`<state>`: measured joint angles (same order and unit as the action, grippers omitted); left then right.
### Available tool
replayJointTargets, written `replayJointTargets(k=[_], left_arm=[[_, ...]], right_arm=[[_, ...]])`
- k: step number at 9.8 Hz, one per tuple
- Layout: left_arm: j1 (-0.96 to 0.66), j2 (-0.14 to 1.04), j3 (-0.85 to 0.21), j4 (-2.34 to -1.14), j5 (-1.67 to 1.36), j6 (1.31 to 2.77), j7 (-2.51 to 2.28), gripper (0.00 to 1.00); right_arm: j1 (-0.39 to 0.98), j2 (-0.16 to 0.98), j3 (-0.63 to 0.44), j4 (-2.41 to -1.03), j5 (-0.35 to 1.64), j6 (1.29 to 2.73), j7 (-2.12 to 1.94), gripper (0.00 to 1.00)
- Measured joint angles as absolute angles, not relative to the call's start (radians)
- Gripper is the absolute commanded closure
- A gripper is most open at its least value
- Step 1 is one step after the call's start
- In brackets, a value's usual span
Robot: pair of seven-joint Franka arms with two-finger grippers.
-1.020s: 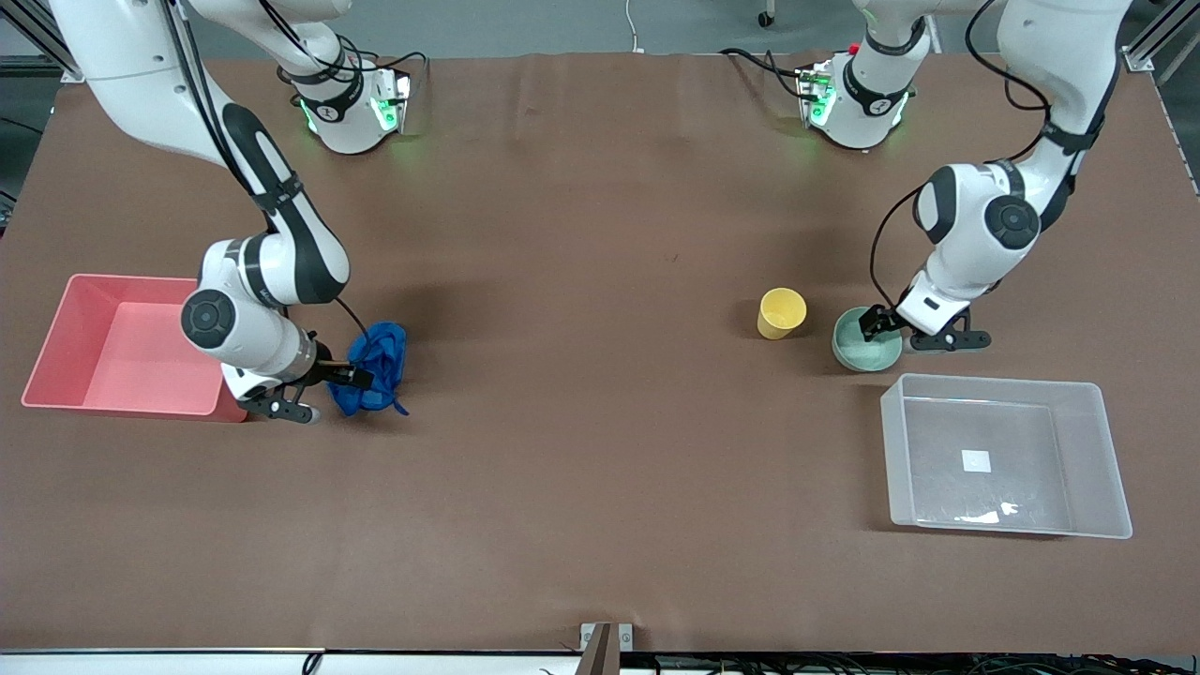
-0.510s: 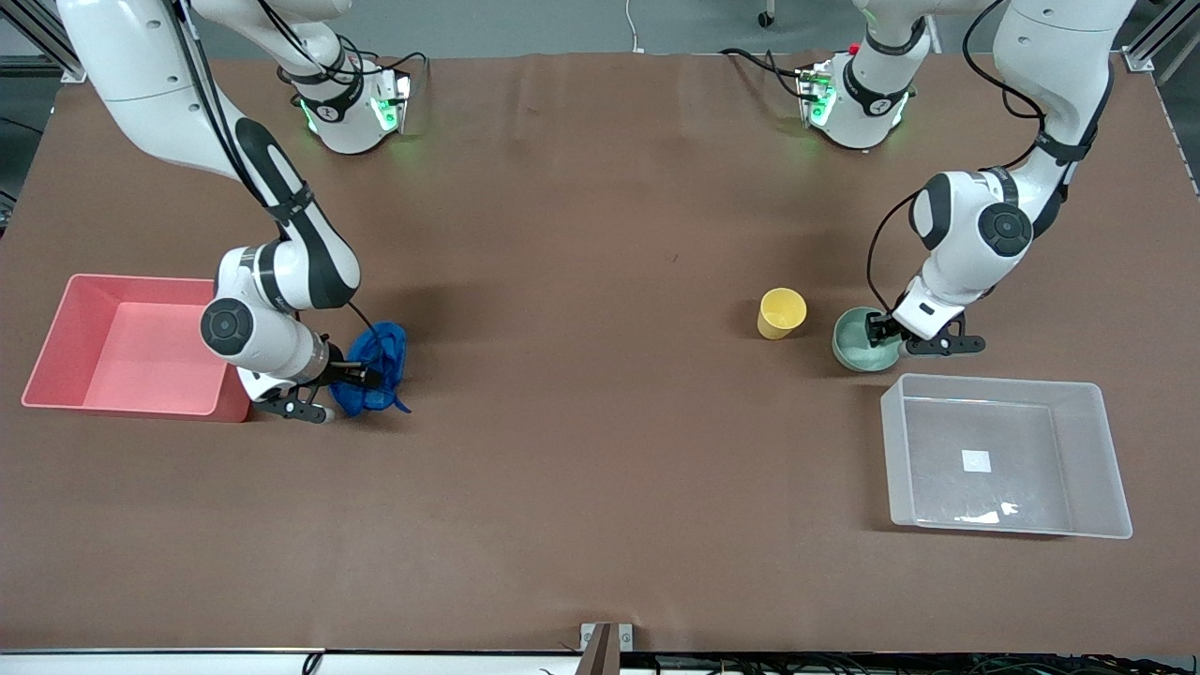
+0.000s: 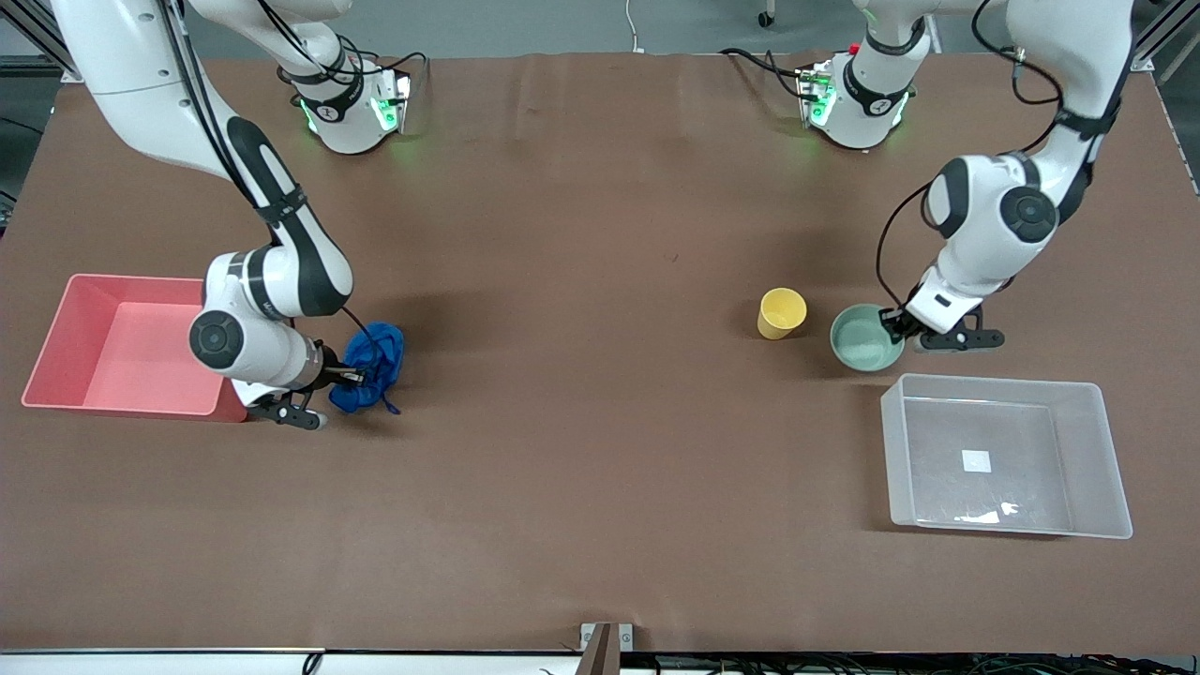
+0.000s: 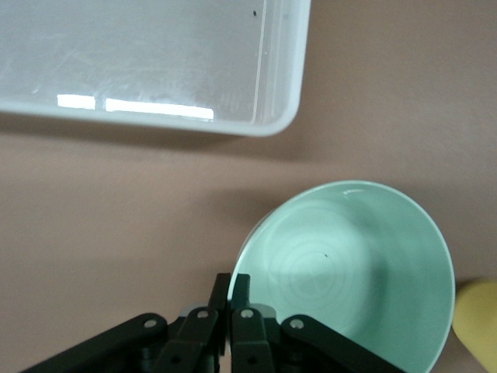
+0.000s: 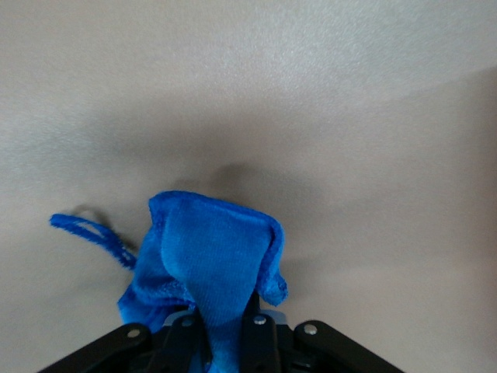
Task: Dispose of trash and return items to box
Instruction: 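Carry the cloth into the pink bin while the left gripper carries the bowl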
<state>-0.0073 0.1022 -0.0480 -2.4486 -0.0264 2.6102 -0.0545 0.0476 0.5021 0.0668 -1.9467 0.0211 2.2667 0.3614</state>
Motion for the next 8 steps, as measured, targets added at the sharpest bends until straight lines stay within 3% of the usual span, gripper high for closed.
replayJointTargets(k=[2, 4, 6, 8], left_arm=[[-0.007, -0.046, -0.047, -2.429, -0.026, 2.431, -0.052, 1.0], [-0.007, -0.061, -0.02, -2.33, -0.026, 2.373, -0.044, 1.0], [-0.004, 0.087, 0.018, -2.125, -0.026, 2.344, -0.011, 1.0], [-0.002, 0.291, 0.049, -1.88, -0.027, 2.304, 0.003, 1.0]], right_arm=[[0.043, 0.463, 0.062, -1.827, 0.02, 2.068, 0.357, 0.99], [0.017, 0.381, 0.007, -1.704, 0.018, 1.851, 0.244, 0.99], [-0.005, 0.304, -0.129, -1.644, 0.017, 1.731, 0.01, 0.99], [-0.013, 0.281, -0.286, -1.642, 0.015, 1.725, -0.274, 0.99]])
